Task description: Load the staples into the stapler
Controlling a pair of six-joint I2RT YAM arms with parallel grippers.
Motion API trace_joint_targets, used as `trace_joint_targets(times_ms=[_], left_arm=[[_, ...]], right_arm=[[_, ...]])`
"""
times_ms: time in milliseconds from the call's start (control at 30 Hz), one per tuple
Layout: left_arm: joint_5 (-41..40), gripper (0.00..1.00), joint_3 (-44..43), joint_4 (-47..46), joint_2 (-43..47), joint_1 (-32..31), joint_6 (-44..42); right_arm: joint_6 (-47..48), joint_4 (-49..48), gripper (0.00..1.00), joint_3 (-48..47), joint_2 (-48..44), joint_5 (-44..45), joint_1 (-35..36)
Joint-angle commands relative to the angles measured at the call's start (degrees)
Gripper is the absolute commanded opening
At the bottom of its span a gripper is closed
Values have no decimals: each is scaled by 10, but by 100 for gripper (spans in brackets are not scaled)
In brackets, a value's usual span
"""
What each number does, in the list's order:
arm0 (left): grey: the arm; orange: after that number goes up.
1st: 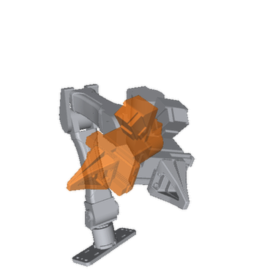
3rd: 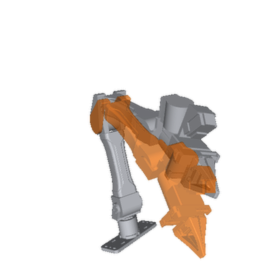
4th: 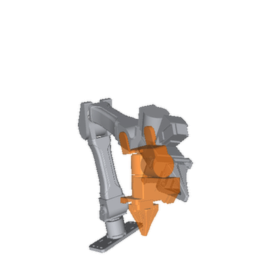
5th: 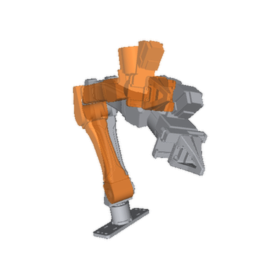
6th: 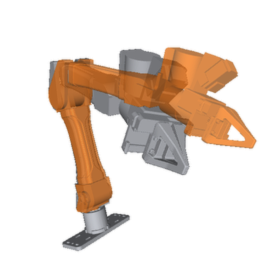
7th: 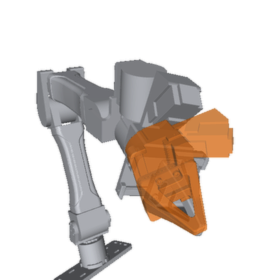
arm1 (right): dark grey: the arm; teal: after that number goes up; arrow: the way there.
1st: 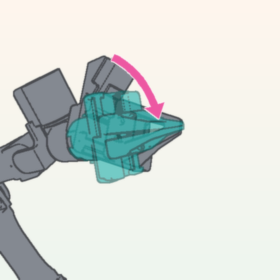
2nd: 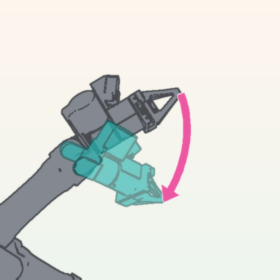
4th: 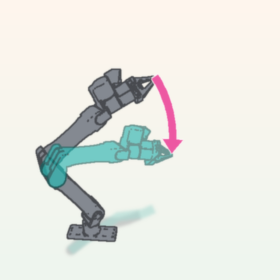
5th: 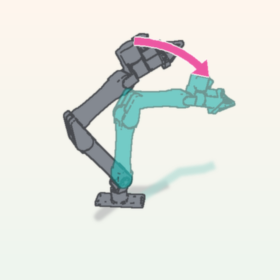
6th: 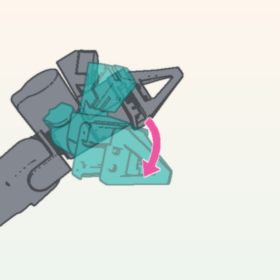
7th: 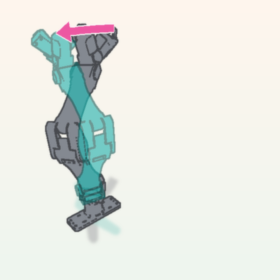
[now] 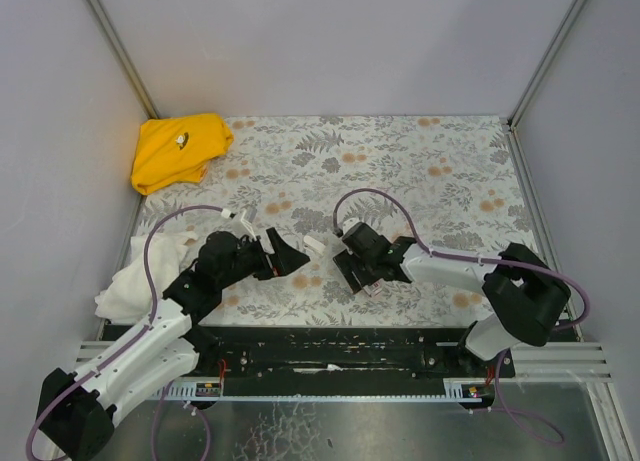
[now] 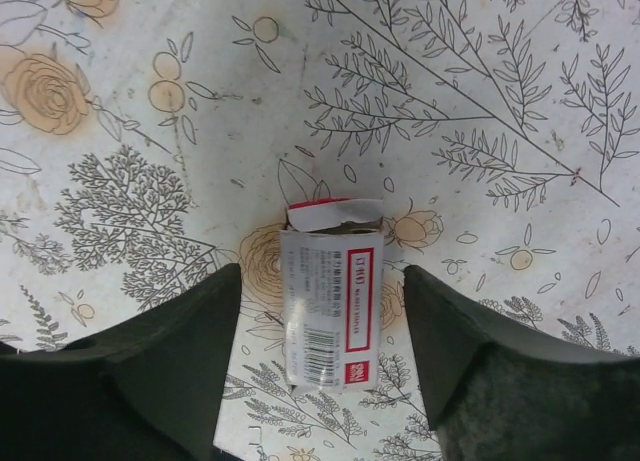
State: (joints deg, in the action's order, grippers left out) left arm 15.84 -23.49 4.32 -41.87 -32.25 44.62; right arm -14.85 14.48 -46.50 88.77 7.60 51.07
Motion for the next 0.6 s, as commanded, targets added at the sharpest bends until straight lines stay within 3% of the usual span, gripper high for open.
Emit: trace_joint_targets(times_ms=[0, 167, 267, 367, 567], left_arm=[[-5, 100, -16, 14, -5, 3, -48], [16, 97, -45, -2, -61, 2, -83], [23, 94, -63, -28, -106, -11, -96], [17, 94, -81, -75, -161, -39, -109], [11, 93, -173, -143, -319, -123, -143]], right_arm=[[-26, -24, 77, -2, -52, -4, 5], [-104, -5, 82, 29, -141, 31, -14], [-161, 2, 80, 73, -201, -23, -66], [-212, -7, 78, 131, -267, -60, -96], [-277, 19, 72, 207, -365, -16, -103]])
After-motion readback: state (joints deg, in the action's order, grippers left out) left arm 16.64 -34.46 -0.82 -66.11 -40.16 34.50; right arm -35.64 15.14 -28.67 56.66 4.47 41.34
